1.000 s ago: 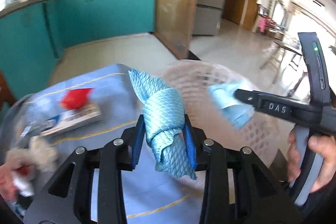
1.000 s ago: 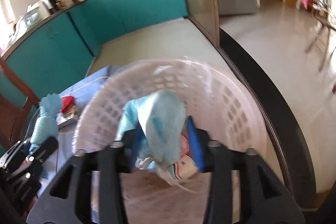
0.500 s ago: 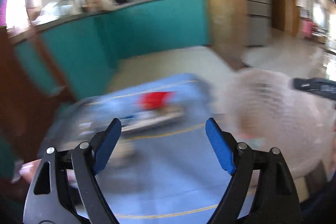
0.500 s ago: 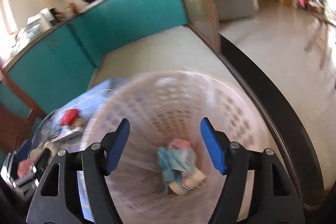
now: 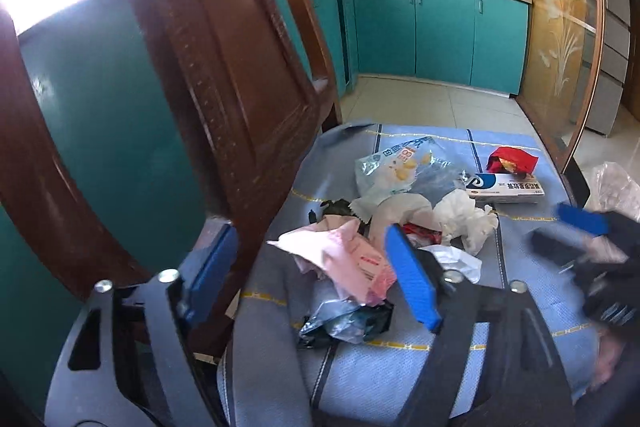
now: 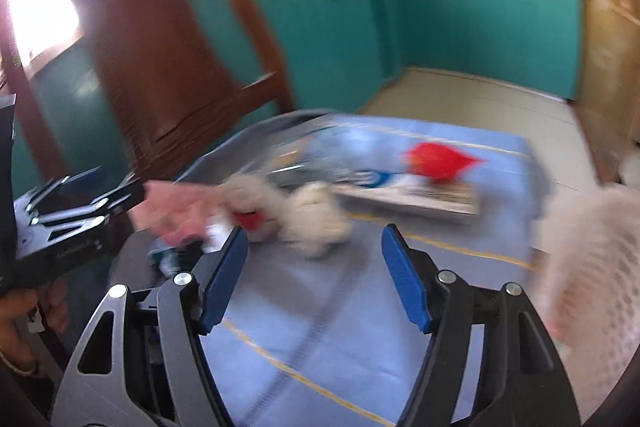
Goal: Collect trash
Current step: 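Grasp the pink paper bag with the left tool while the right tool grasps a white plastic bag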
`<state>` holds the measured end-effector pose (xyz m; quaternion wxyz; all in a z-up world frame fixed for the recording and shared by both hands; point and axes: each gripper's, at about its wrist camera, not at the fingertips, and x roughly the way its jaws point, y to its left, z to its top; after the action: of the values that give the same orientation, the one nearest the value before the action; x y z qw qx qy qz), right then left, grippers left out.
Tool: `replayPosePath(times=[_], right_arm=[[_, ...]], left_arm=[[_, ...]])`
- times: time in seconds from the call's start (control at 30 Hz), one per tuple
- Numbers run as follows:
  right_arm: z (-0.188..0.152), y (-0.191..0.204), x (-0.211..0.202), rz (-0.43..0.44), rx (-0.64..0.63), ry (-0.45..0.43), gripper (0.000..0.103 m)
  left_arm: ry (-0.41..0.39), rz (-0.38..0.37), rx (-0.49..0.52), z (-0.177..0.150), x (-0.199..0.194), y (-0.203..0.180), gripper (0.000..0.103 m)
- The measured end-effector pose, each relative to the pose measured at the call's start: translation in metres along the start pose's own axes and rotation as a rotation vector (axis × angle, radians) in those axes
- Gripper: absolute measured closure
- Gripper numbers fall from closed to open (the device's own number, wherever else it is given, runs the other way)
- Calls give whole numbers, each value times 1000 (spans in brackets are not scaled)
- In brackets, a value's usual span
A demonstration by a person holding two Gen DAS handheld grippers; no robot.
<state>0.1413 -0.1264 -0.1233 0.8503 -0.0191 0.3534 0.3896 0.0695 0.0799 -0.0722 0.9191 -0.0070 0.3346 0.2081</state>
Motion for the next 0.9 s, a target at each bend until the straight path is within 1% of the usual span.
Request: replayPosePath(times=[0.1,0.13,0.17,0.2,0.23,0.27,0.3,0.37,0.47,0.53,0.57,0.6,0.63,0.7,0.73,0.77,0.83,0.9], right_arm=[[4,14,28,97,11,51,37],[3,16,34,115,16,64,37],[4,17,41,124,17,79,41],[3,19,48,130,17,98,56],[2,20,56,152,20,130,67],[0,21,61,179,23,163,96],[-1,19,61,185,22,169,99],[-2,20,49,192,13,133,99],[5,6,14,199,38,46,99],[8,-9,-14,198,68,-21,99],[8,-15,-23,194,76,-41,99],[9,-22,-32,180,86,-63,99],[9,-31,-44,154,99,-90,99],[8,-44,-58,116,123,-120,99],[7,-51,-65,85,135,-135,99],[6,-55,-75,58,141,-144,99],[3,-61,-84,6,136,-147,99],[-1,-61,-83,-22,132,-131,99]], left_arm=[[-8,-22,-2,1,-8,2,29],[-9,-21,-6,1,-8,3,29],[-9,-22,-11,2,-8,5,29],[-7,-24,-17,2,-6,6,29],[-3,-29,-22,2,-5,7,29],[6,-37,-24,2,-2,7,29],[12,-43,-23,1,0,5,29],[31,-49,-12,0,6,2,29],[66,-65,-10,-2,20,-6,29],[89,-81,-22,-3,29,-9,39],[98,-76,-23,-4,33,-11,51],[101,-73,-19,-5,36,-12,58],[100,-84,-19,-6,38,-14,61],[91,-85,-17,-7,37,-17,75],[79,-88,-15,-7,36,-18,78],[67,-95,-17,-7,34,-20,90],[31,-125,-28,-3,25,-21,90],[-17,-167,-35,3,13,-26,90]])
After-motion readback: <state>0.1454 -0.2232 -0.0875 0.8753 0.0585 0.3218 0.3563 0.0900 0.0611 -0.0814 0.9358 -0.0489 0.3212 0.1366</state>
